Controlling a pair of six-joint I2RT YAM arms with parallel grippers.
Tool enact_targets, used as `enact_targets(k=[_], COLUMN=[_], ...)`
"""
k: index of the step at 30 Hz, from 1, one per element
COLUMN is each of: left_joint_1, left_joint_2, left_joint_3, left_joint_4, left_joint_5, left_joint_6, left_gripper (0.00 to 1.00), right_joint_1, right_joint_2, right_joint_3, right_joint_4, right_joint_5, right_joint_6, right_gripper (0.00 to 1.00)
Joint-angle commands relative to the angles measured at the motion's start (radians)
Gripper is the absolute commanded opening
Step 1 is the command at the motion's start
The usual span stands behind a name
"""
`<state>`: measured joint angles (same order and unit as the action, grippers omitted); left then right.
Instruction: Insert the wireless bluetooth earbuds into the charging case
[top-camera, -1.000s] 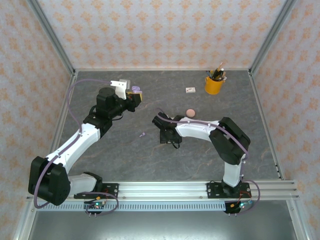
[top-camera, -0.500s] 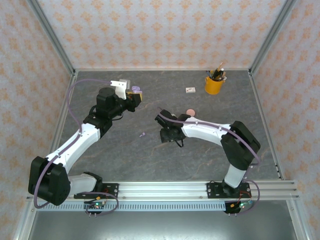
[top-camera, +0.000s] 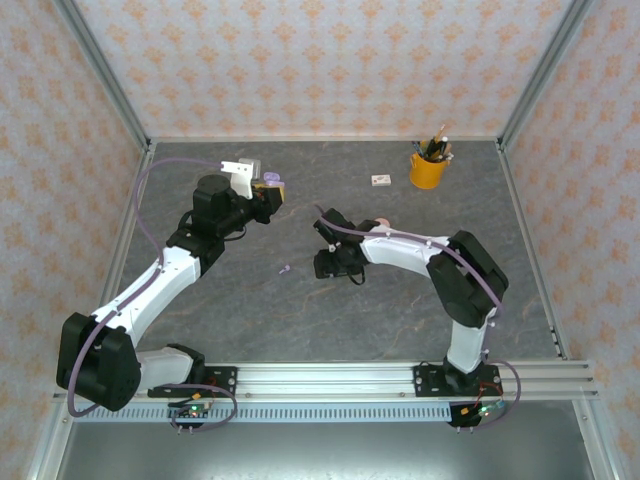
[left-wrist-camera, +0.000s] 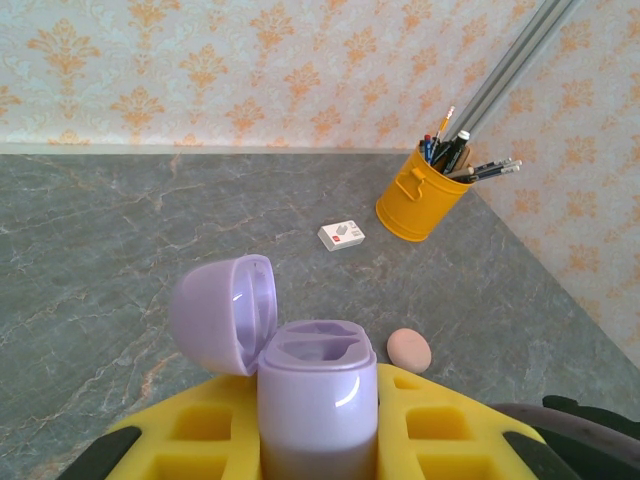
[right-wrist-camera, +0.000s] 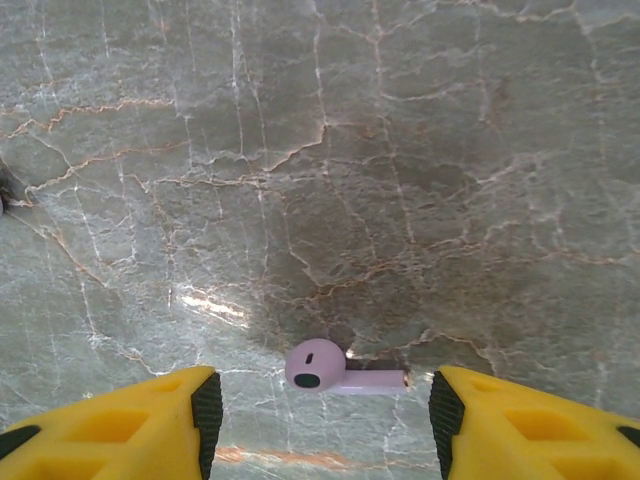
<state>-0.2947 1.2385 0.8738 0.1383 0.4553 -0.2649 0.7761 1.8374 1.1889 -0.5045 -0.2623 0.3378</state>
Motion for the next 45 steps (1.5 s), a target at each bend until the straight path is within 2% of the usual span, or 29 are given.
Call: enact_targets(k=[1, 21, 27, 33, 45], left_joint_1=[-0.004, -0.005, -0.005, -0.005, -0.005], left_joint_2=[-0.019, -0.025, -0.025, -0.025, -0.037], left_joint_3=[0.006, 0.004, 0.003, 0.002, 0.004], left_joint_4=[0.007, 0.016, 0.017, 0.015, 0.009], left_joint_5=[-0.001, -0.003, -0.003, -0.001, -0.004], left_joint_6=[-0.01, -0.016, -0.014, -0.013, -0.007], left_gripper=[0.0, 0.0, 0.0, 0.0, 0.0], right_joint_1=[0.0, -0.003, 0.001, 0.02, 0.035], right_joint_2=[0.017, 0.011, -0.019, 0.01, 0.089], right_joint_3=[0.027, -0.011, 0.023, 0.094, 0.171], right_joint_4=[0.02, 0.032, -0.037, -0.151, -0.223], right_joint_5=[-0.023, -0.075, 0.018, 0.13, 0.127], right_joint_6=[-0.014, 0.007, 0.019, -0.044, -0.129], right_gripper=[0.58, 0.56, 0.56, 0.56, 0.51])
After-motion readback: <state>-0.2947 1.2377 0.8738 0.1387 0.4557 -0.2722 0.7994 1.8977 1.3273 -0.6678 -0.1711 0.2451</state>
